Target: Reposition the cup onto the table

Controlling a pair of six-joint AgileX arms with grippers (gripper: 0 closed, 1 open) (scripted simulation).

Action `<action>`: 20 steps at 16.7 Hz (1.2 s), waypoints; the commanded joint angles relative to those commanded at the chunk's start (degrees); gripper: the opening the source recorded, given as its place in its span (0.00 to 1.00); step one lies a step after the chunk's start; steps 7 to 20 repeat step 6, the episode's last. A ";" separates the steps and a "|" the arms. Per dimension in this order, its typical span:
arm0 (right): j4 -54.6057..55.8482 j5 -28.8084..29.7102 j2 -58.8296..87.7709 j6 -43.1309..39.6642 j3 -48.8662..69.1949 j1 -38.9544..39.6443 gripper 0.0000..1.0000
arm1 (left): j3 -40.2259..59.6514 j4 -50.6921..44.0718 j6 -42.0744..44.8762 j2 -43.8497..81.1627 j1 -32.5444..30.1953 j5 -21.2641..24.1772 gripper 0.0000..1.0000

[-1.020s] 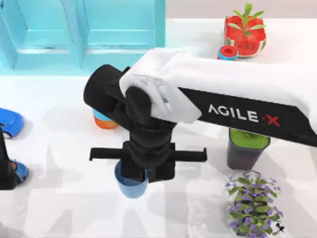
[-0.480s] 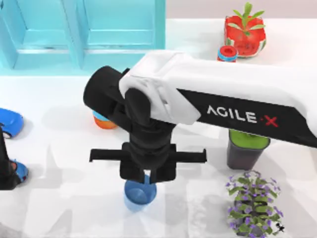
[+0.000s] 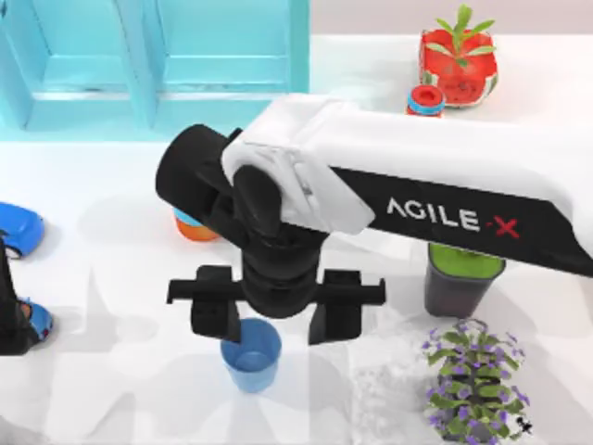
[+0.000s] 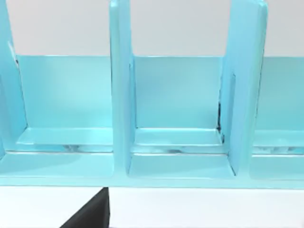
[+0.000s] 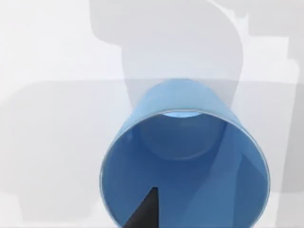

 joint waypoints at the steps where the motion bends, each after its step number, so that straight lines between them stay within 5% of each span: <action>1: 0.00 0.00 0.00 0.00 0.00 0.00 1.00 | 0.00 0.00 0.00 0.00 0.00 0.00 1.00; 20: 0.00 0.00 0.00 0.00 0.00 0.00 1.00 | 0.00 0.00 0.00 0.00 0.00 0.00 1.00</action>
